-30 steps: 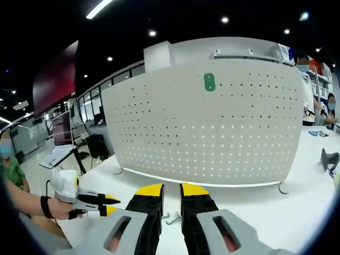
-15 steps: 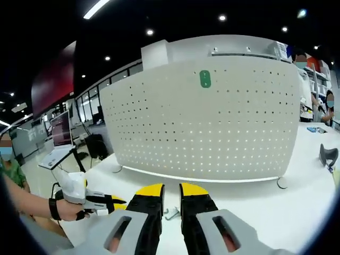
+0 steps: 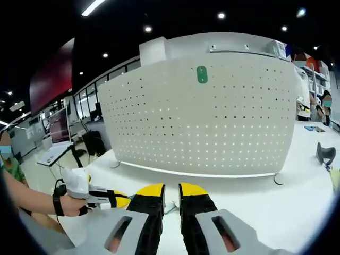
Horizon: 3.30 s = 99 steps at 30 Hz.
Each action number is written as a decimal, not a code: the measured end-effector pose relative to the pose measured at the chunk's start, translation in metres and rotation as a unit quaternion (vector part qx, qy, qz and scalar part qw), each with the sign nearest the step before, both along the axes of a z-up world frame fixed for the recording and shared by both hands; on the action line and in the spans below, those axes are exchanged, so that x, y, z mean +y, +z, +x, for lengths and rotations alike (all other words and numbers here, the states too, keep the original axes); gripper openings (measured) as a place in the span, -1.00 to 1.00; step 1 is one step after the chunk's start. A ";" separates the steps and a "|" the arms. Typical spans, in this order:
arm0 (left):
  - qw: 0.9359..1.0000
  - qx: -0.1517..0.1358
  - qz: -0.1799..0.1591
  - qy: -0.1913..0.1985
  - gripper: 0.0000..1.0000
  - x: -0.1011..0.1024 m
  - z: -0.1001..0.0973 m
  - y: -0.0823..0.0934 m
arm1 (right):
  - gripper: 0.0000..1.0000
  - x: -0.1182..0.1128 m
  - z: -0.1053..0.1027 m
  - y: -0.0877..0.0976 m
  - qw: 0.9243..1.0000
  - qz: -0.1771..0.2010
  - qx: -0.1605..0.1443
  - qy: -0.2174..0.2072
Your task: Insert the hook assembly into the mounting plate slot until the hook locks in place.
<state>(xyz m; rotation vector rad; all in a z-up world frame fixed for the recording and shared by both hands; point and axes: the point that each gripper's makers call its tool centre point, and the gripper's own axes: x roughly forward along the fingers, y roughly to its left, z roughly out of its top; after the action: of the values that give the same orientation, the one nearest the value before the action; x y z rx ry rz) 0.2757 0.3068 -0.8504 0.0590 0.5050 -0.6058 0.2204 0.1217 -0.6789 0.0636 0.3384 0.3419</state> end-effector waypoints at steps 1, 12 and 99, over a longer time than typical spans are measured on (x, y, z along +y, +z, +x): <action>1.000 0.005 -0.003 -0.001 -0.85 0.000 0.000 -0.001 | -0.82 0.000 0.000 -0.001 1.000 -0.001 0.002 0.000; 1.000 -0.004 -0.004 -0.009 -0.92 -0.004 -0.001 0.001 | -0.82 0.010 -0.004 -0.009 1.000 -0.003 0.011 0.012; 0.990 -0.060 -0.096 -0.085 -0.98 -0.072 -0.090 0.177 | -0.76 0.087 -0.048 -0.003 0.984 0.018 -0.018 0.178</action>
<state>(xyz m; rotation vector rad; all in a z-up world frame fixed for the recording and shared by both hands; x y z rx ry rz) 0.1853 0.2352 -0.6731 -0.0438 0.3247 -0.8102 0.1726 0.2088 -0.6821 0.0315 0.3067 0.7024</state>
